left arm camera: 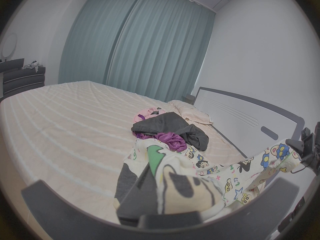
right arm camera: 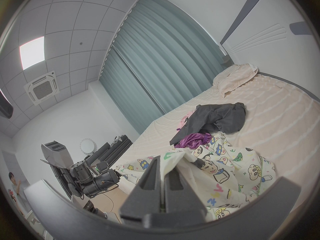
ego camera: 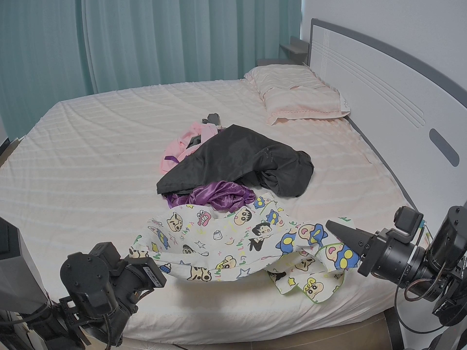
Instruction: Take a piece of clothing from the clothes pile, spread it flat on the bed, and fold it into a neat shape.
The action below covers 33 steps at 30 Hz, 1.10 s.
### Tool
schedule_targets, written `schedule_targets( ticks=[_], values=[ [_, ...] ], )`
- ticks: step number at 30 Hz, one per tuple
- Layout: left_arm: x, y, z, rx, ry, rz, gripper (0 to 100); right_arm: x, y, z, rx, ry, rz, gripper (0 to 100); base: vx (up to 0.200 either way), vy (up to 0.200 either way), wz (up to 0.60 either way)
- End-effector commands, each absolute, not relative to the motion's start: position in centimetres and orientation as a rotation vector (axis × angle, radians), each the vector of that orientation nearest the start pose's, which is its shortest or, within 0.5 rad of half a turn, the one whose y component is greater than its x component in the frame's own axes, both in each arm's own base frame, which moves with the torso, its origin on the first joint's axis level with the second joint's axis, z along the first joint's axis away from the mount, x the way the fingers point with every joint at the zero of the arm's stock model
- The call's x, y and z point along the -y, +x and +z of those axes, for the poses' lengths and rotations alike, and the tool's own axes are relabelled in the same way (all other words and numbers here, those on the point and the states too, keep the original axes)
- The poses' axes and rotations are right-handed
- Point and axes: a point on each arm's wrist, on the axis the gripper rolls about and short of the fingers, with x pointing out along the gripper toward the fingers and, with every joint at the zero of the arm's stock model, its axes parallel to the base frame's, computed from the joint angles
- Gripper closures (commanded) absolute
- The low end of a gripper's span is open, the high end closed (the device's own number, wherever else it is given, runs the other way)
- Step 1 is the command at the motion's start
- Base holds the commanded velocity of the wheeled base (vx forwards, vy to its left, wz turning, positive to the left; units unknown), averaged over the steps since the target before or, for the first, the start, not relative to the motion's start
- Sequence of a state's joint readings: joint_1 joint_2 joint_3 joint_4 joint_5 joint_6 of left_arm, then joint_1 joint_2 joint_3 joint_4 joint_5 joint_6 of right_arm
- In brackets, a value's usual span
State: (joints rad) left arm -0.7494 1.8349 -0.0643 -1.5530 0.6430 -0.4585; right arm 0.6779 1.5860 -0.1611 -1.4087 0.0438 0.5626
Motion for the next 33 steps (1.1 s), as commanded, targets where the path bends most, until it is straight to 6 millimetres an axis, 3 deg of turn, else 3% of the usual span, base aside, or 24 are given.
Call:
schedule_targets(
  ticks=[1, 10, 33],
  values=[
    [13.6, 16.7, 8.5, -0.174, -0.329, -0.063, 100, -13.0, 16.0, 13.7, -0.218, 0.533, 0.699, 100, 0.0, 0.0, 0.0],
    [13.3, 16.6, 9.3, -0.141, -0.373, -0.059, 100, -13.1, 16.0, 13.7, -0.215, 0.533, 0.701, 100, 0.0, 0.0, 0.0],
    [13.4, 16.4, 9.6, -0.131, -0.373, -0.065, 100, -12.5, 16.4, 14.1, -0.172, 0.506, 0.664, 100, 0.0, 0.2, 0.0]
  ],
)
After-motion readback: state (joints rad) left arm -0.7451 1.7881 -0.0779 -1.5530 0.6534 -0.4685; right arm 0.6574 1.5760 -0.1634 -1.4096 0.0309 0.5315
